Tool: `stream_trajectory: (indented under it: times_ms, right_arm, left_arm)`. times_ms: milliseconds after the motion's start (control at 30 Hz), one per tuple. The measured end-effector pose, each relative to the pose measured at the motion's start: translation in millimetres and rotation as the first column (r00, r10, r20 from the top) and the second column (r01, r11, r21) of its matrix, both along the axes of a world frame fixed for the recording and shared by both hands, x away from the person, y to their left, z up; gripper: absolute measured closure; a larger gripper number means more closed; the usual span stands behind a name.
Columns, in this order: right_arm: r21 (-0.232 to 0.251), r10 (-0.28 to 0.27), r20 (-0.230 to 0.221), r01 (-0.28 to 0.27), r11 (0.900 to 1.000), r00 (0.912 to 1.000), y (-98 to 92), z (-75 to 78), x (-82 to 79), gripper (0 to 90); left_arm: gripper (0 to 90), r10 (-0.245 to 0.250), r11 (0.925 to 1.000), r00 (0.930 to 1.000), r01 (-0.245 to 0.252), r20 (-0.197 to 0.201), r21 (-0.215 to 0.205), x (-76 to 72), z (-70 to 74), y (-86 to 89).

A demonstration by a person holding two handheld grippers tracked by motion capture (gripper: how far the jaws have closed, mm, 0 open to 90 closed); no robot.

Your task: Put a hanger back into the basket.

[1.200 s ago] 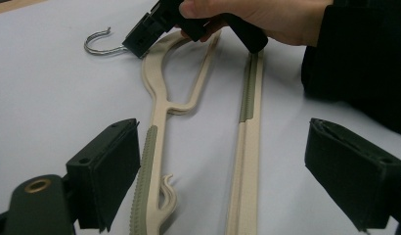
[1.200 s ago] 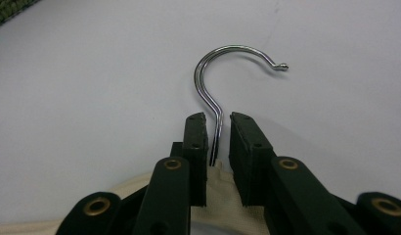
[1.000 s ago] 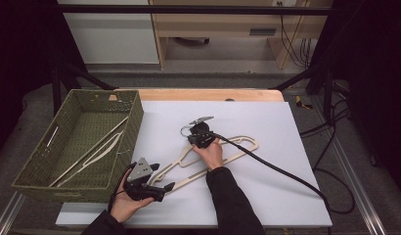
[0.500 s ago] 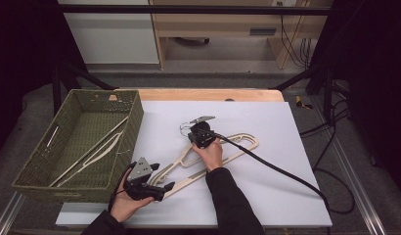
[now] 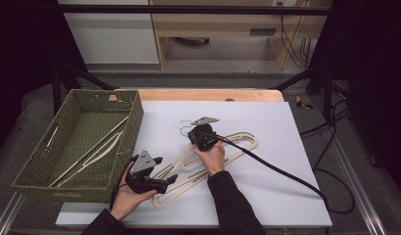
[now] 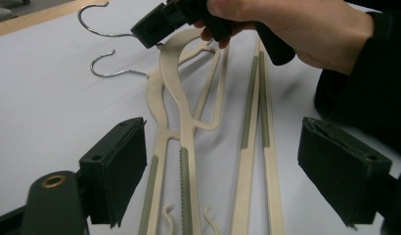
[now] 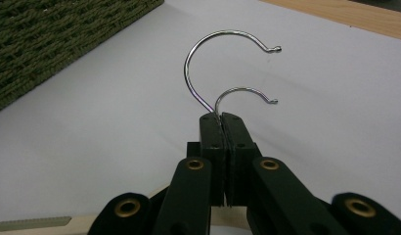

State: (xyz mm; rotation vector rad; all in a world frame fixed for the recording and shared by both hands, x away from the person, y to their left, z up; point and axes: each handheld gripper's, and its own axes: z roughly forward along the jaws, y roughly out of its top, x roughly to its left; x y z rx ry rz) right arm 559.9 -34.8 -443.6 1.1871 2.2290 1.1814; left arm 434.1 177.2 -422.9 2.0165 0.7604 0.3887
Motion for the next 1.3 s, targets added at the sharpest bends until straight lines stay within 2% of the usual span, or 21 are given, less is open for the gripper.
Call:
stream_trajectory:
  times_ms: [100,233,367,633,733,900,1000,1100,1233,1300]
  right_arm:
    - [0.006,0.001,0.002,-0.001,1.0,1.0,-4.7,2.3,-2.9,89.4]
    - [0.024,0.008,0.014,-0.008,1.0,0.9999,-10.5,4.5,-6.2,89.4]
    - [0.03,0.02,0.029,-0.021,0.999,0.9994,-13.4,6.6,-9.4,89.4]
    - [0.043,0.025,0.042,-0.027,0.999,0.9988,-15.8,11.1,-14.2,89.4]
    - [0.042,0.029,0.049,-0.031,0.999,0.9984,-16.3,12.1,-15.7,89.4]
    - [0.049,0.036,0.058,-0.039,0.998,0.9976,-17.5,13.5,-18.6,89.4]
    - [0.043,0.048,0.077,-0.051,0.998,0.9959,-18.9,13.5,-19.0,89.3]
    - [0.042,0.046,0.076,-0.049,0.998,0.996,-19.5,14.6,-20.6,89.2]
    - [0.037,0.052,0.091,-0.055,0.998,0.9945,-21.4,17.6,-23.8,87.3]
    - [0.042,0.054,0.09,-0.058,0.997,0.9945,-22.9,20.3,-26.7,81.5]
  left_arm:
    - [21.6,0.0,1.0,0.9999,0.0,-0.013,0.001,8.5,2.5,-6.9]
    - [24.9,-0.006,0.9996,0.9996,0.007,-0.028,0.026,22.0,1.1,-19.6]
    - [29.5,0.001,0.9991,0.998,0.002,-0.063,0.043,39.1,-3.4,-28.8]
    - [44.7,0.016,0.9983,0.9894,-0.007,-0.144,0.058,68.2,-16.3,-40.7]
    - [54.3,0.008,0.9993,0.9822,-0.001,-0.188,0.037,74.5,-21.5,-42.9]
    - [66.2,-0.018,0.9994,0.972,0.024,-0.234,0.024,79.0,-29.0,-44.8]
    - [74.4,-0.033,0.9993,0.9697,0.037,-0.242,0.011,78.2,-28.6,-46.4]
    - [75.7,-0.029,0.9995,0.9651,0.031,-0.26,0.003,78.4,-28.2,-45.8]
    - [77.0,-0.008,1.0,0.9692,0.008,-0.246,-0.001,73.8,-24.6,-48.0]
    - [78.2,-0.003,0.9999,0.9709,-0.001,-0.239,-0.016,70.7,-21.7,-48.4]
